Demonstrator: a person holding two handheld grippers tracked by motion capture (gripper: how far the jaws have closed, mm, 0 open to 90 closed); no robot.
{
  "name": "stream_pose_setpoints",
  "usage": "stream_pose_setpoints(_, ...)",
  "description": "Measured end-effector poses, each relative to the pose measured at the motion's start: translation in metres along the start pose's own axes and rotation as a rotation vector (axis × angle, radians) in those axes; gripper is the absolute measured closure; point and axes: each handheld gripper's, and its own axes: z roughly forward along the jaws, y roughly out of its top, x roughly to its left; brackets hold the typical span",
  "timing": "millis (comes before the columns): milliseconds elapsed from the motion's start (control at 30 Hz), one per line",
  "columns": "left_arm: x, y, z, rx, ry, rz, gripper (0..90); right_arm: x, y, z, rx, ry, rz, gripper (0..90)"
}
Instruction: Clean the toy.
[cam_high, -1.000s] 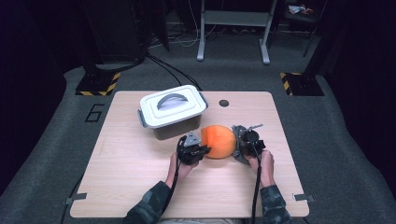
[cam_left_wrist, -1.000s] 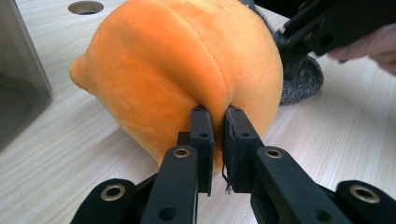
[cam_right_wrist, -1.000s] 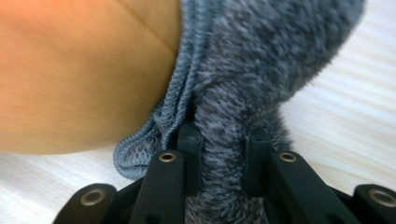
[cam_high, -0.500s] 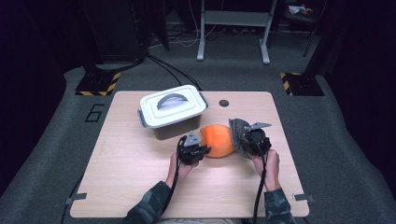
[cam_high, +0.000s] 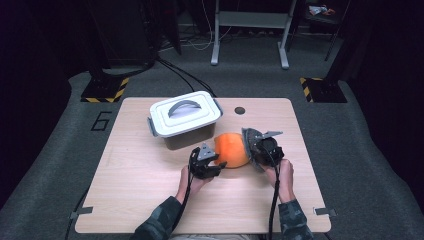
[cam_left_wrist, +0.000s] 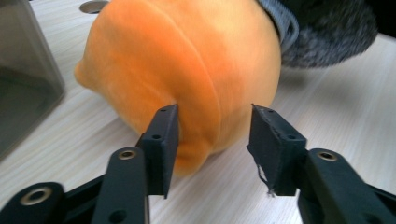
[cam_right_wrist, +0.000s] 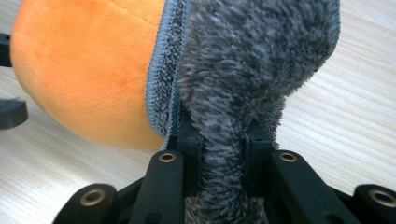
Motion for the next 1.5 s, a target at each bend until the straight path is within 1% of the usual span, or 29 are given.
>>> stream_pose_setpoints(67, -0.002, -0.004, 0.001, 0.005, 0.030, 0.012, 49.9, 0.000, 0.000, 0.001, 0.005, -0.009, 0.008, 74.2)
stream_pose_setpoints(100, -0.003, -0.005, 0.001, 0.012, 0.030, 0.016, 50.0, -0.001, 0.000, 0.002, 0.003, -0.004, 0.008, 74.2)
stream_pose_setpoints(167, -0.004, -0.007, 0.002, 0.003, 0.044, 0.014, 52.1, -0.001, -0.001, 0.002, 0.007, -0.002, 0.008, 74.2)
stream_pose_setpoints(233, -0.003, -0.006, 0.004, 0.007, 0.063, 0.035, 57.3, -0.001, -0.001, 0.003, 0.007, 0.001, 0.009, 74.2)
stream_pose_setpoints(267, -0.003, -0.007, 0.006, 0.015, 0.063, 0.039, 61.2, -0.001, -0.001, 0.003, 0.008, -0.002, 0.009, 74.2)
stream_pose_setpoints(300, -0.003, -0.007, 0.008, 0.016, 0.072, 0.045, 65.9, -0.001, -0.001, 0.003, 0.010, 0.001, 0.013, 74.2)
stream_pose_setpoints(367, -0.002, -0.006, 0.009, 0.024, 0.070, 0.057, 72.6, -0.001, -0.002, 0.003, 0.012, 0.004, 0.020, 74.2)
stream_pose_setpoints(400, -0.002, -0.005, 0.009, 0.019, 0.073, 0.057, 75.3, -0.002, -0.002, 0.003, 0.011, 0.000, 0.014, 74.2)
stream_pose_setpoints(500, -0.003, -0.001, 0.008, 0.008, 0.072, 0.073, 80.9, -0.005, -0.004, 0.003, 0.008, 0.003, 0.022, 74.1)
stream_pose_setpoints(533, -0.003, 0.001, 0.007, 0.014, 0.063, 0.076, 81.6, -0.006, -0.004, 0.002, 0.007, 0.002, 0.025, 74.1)
stream_pose_setpoints(667, -0.003, 0.006, 0.005, 0.005, 0.059, 0.088, 83.3, -0.010, -0.006, -0.004, -0.012, 0.012, 0.053, 74.1)
stream_pose_setpoints(700, -0.004, 0.009, 0.002, -0.004, 0.050, 0.094, 84.0, -0.011, -0.006, -0.006, -0.017, 0.017, 0.049, 74.1)
stream_pose_setpoints(733, -0.004, 0.010, 0.001, -0.014, 0.052, 0.099, 84.8, -0.011, -0.006, -0.009, -0.021, 0.014, 0.056, 74.1)
stream_pose_setpoints(767, -0.005, 0.012, 0.000, -0.017, 0.038, 0.100, 85.6, -0.012, -0.006, -0.011, -0.033, 0.016, 0.048, 74.0)
stream_pose_setpoints(800, -0.006, 0.013, -0.001, -0.017, 0.028, 0.100, 85.9, -0.012, -0.005, -0.015, -0.038, 0.015, 0.053, 74.0)
stream_pose_setpoints(833, -0.007, 0.014, -0.002, -0.014, 0.019, 0.106, 86.0, -0.011, -0.005, -0.019, -0.044, 0.017, 0.056, 74.0)
stream_pose_setpoints(867, -0.008, 0.015, -0.003, -0.016, 0.016, 0.119, 86.1, -0.011, -0.004, -0.022, -0.062, 0.020, 0.047, 74.0)
stream_pose_setpoints(933, -0.011, 0.017, -0.004, -0.011, 0.006, 0.127, 86.2, -0.008, -0.001, -0.029, -0.068, 0.017, 0.049, 74.0)
stream_pose_setpoints(967, -0.012, 0.017, -0.005, -0.012, 0.004, 0.131, 86.2, -0.007, 0.000, -0.032, -0.081, 0.020, 0.036, 74.0)
stream_pose_setpoints(1067, -0.013, 0.018, -0.007, -0.008, -0.004, 0.140, 86.5, 0.000, 0.005, -0.040, -0.096, 0.033, 0.021, 74.0)
stream_pose_setpoints(1100, -0.013, 0.019, -0.008, -0.009, -0.005, 0.142, 86.6, 0.002, 0.007, -0.042, -0.105, 0.040, 0.008, 74.0)
stream_pose_setpoints(1200, -0.014, 0.020, -0.009, -0.015, -0.013, 0.147, 86.7, 0.011, 0.012, -0.048, -0.123, 0.066, -0.010, 73.6)
stream_pose_setpoints(1233, -0.014, 0.020, -0.010, -0.015, -0.015, 0.149, 86.7, 0.014, 0.015, -0.049, -0.127, 0.076, -0.026, 73.7)
stream_pose_setpoints(1300, -0.014, 0.020, -0.009, -0.015, -0.014, 0.152, 86.7, 0.021, 0.020, -0.050, -0.135, 0.101, -0.039, 73.8)
stream_pose_setpoints(1367, -0.014, 0.020, -0.009, -0.019, -0.014, 0.152, 86.8, 0.027, 0.025, -0.047, -0.136, 0.111, -0.068, 73.9)
stream_pose_setpoints(1500, -0.014, 0.020, -0.008, -0.019, -0.010, 0.150, 86.9, 0.036, 0.032, -0.037, -0.129, 0.129, -0.085, 74.3)
